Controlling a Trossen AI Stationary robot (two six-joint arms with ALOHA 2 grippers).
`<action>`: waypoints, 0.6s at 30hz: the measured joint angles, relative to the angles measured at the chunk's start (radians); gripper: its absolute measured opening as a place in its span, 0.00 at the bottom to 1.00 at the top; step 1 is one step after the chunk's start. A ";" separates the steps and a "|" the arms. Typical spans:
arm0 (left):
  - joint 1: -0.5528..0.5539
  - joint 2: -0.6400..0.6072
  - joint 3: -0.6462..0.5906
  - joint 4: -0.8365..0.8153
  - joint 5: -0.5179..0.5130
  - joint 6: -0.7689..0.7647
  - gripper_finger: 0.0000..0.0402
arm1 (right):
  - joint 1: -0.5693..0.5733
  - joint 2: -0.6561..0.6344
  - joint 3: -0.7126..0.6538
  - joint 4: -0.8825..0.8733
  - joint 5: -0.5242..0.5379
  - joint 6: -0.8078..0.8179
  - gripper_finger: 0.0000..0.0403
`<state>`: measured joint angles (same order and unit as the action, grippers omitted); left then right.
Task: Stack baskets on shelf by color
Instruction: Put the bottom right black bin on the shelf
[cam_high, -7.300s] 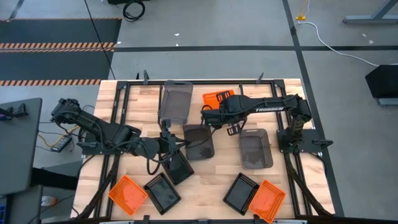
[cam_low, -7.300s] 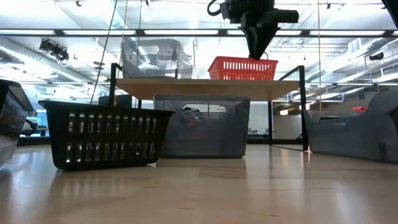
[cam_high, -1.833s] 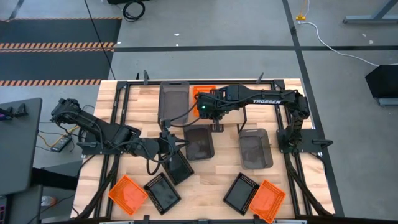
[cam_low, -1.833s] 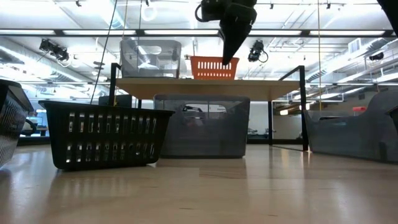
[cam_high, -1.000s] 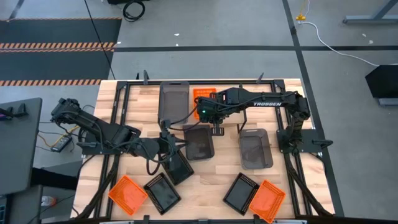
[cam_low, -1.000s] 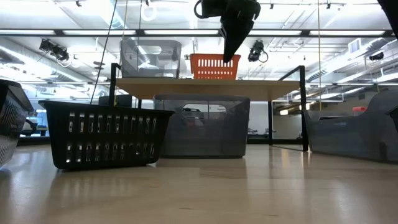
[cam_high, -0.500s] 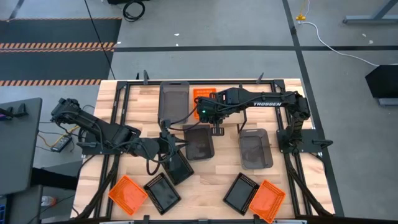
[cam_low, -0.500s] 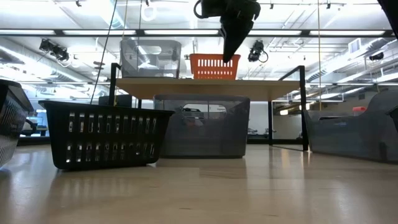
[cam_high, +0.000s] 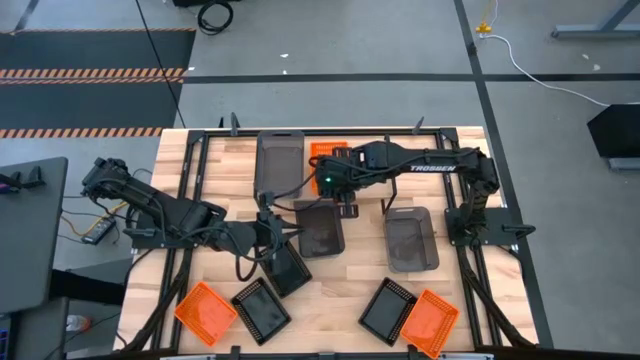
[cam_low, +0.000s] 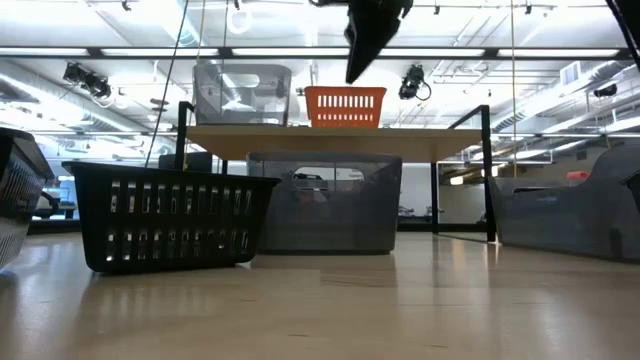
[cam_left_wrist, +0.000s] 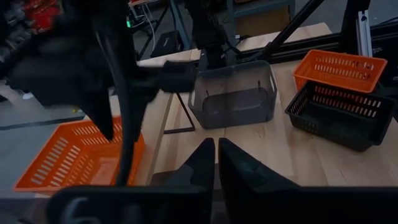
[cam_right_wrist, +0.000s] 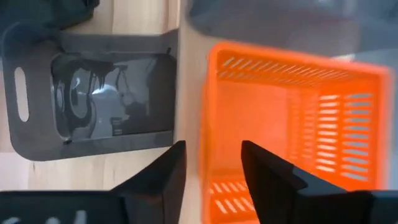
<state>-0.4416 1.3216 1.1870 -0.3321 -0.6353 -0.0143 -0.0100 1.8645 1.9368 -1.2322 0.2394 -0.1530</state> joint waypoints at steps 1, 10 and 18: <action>0.000 0.000 0.000 0.000 0.000 0.000 0.06 | 0.006 -0.001 0.021 -0.006 0.008 0.000 0.42; 0.000 0.000 0.000 -0.001 0.003 0.000 0.08 | 0.131 -0.004 0.141 -0.024 -0.062 0.071 0.46; 0.000 0.000 0.000 -0.002 0.002 0.000 0.06 | 0.327 0.000 0.068 0.049 -0.080 0.071 0.44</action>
<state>-0.4419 1.3212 1.1866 -0.3341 -0.6331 -0.0140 0.3170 1.8645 2.0048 -1.1837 0.1597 -0.0821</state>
